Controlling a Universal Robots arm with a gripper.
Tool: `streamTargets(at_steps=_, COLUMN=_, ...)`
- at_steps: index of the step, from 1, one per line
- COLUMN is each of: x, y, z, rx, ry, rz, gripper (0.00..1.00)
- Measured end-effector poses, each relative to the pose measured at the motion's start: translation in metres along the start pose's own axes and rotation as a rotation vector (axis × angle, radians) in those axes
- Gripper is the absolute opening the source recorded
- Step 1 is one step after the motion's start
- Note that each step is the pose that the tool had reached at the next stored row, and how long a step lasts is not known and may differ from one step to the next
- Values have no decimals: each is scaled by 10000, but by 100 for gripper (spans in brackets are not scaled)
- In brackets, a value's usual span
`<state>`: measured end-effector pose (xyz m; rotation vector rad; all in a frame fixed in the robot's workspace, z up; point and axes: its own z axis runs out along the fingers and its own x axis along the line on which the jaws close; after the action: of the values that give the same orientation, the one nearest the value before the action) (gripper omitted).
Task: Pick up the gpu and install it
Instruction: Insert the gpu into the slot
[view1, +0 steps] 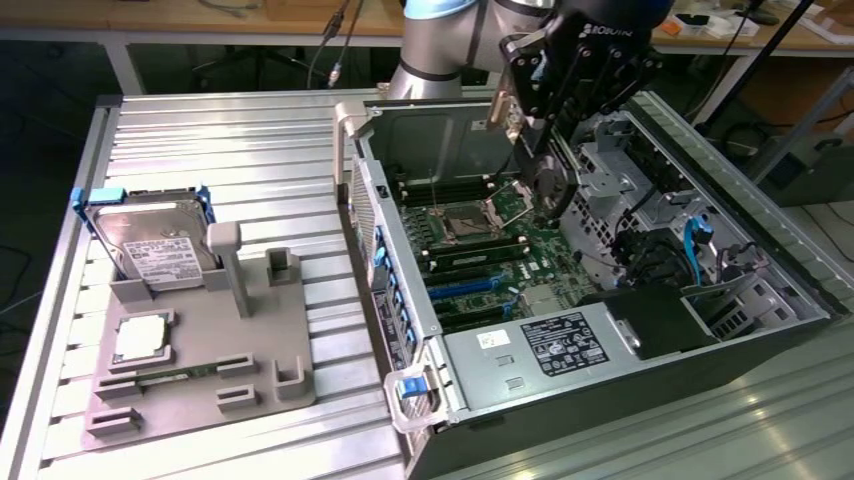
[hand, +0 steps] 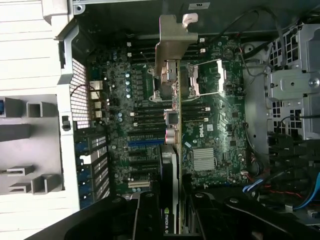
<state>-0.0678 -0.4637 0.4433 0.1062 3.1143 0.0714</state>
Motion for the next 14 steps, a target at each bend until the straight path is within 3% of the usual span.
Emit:
streamTargets(at_steps=8, x=-256, y=36, z=8, rx=1, ry=30, rz=-42, gripper=27)
streamTargets(at_steps=14, x=-286, y=41, z=8, rx=2, ry=32, rz=-48, gripper=27)
